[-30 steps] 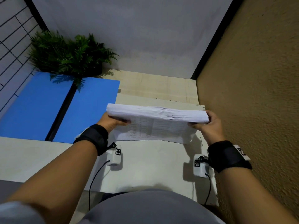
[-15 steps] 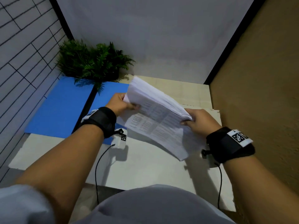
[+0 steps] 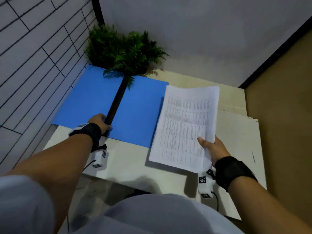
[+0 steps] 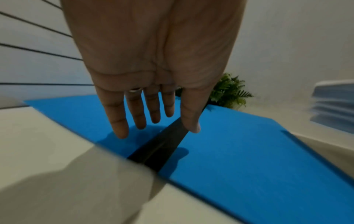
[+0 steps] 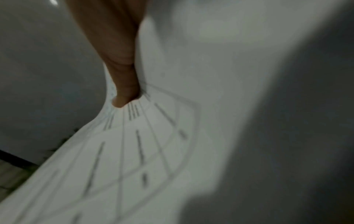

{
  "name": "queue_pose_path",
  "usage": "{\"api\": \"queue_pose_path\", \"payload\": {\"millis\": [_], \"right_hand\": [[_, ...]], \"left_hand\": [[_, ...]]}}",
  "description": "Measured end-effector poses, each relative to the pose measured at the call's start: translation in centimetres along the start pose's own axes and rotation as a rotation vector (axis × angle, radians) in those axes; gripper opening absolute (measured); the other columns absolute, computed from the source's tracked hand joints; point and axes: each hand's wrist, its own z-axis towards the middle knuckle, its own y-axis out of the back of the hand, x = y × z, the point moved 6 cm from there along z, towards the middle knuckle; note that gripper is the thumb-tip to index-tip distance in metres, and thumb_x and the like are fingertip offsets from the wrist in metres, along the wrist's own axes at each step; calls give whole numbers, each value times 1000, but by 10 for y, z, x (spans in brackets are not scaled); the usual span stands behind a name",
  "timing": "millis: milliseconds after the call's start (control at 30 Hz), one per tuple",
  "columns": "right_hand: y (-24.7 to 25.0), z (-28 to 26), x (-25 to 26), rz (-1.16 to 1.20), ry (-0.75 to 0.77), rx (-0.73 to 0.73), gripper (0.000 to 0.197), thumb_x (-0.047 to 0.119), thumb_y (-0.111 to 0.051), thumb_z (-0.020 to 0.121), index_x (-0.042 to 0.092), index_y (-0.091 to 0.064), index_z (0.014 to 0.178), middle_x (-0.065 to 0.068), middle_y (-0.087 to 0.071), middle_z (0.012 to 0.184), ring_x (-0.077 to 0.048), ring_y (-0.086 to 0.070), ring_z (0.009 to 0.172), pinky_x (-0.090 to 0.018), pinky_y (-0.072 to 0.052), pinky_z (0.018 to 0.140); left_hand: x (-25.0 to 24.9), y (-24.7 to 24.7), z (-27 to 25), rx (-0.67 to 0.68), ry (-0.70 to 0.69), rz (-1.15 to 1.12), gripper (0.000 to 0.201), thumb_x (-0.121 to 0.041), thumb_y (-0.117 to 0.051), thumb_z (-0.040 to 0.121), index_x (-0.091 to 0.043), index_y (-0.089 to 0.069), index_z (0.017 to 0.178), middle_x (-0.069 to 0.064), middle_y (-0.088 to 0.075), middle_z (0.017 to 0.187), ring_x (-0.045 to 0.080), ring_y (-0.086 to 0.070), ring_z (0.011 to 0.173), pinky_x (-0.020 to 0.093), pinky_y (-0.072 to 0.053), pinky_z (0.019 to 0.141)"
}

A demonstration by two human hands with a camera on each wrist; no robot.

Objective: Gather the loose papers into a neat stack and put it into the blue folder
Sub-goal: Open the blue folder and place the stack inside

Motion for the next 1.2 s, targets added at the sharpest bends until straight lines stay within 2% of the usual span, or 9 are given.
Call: {"api": "queue_pose_path", "payload": {"millis": [167,333,467,533,567,667,867,1000,1200], "right_hand": [[9,17,-61,-86,-160,-172,41,15,-69,87,12,-59,127,-13,-68,121,-36,-67,104,-53,-50,97],[9,16,-59,-239,-112,-262,43,12,-60,93,3,-49,134,-13,-61,122,-36,-59,113,-46,-46,102],[14,12,-45,-154,-36,-270,41,5,-57,93,5,-50,133,-13,-63,123,-33,-61,108,-42,-52,93],[22,4,-28,-56,26,-277,28,0,-53,94,6,-54,121,-11,-65,107,-27,-63,90,-30,-57,74],[28,2,-17,-38,65,-282,26,0,-53,94,10,-55,118,-10,-65,105,-27,-63,87,-31,-55,74],[35,-4,9,-9,147,-252,30,6,-58,93,15,-57,121,-6,-68,110,-30,-65,97,-42,-50,91],[-2,-3,25,56,157,-109,31,6,-57,94,19,-57,123,-2,-69,116,-26,-66,108,-41,-52,94],[-4,-18,55,122,296,-94,40,5,-57,95,22,-56,131,6,-68,122,-17,-66,113,-31,-57,90],[0,-35,124,164,494,-75,51,3,-53,96,13,-40,145,-4,-57,140,-20,-60,124,-44,-50,100]], "left_hand": [[5,-16,2,-63,-56,277,55,-40,-72,84,-7,-56,126,19,-46,133,41,-47,122,47,-45,99],[12,-30,5,-40,-136,312,32,-25,-62,92,-4,-59,116,14,-29,151,38,-28,138,54,-40,105],[19,-38,-3,33,-169,278,10,-27,-63,89,-20,-56,88,4,-17,163,36,-8,151,63,-19,115],[20,-44,-15,86,-163,311,15,-31,-64,88,-26,-53,80,-2,-13,165,34,-1,153,67,-14,114],[19,-48,-23,113,-177,343,18,-33,-64,88,-28,-52,76,-3,-12,165,34,1,153,70,-13,113],[12,-66,-48,173,-267,402,26,-35,-66,83,-28,-49,65,-3,-12,165,34,1,153,73,-13,110],[9,-86,-80,242,-337,368,28,-35,-67,81,-30,-49,61,-3,-10,165,32,4,153,73,-15,109],[16,-83,-82,253,-302,353,19,-31,-67,81,-24,-55,68,-8,-8,165,36,6,153,75,-17,107],[17,-78,-82,227,-241,298,26,-28,-66,79,-26,-49,59,-8,-12,164,38,6,152,76,-15,106]]}}
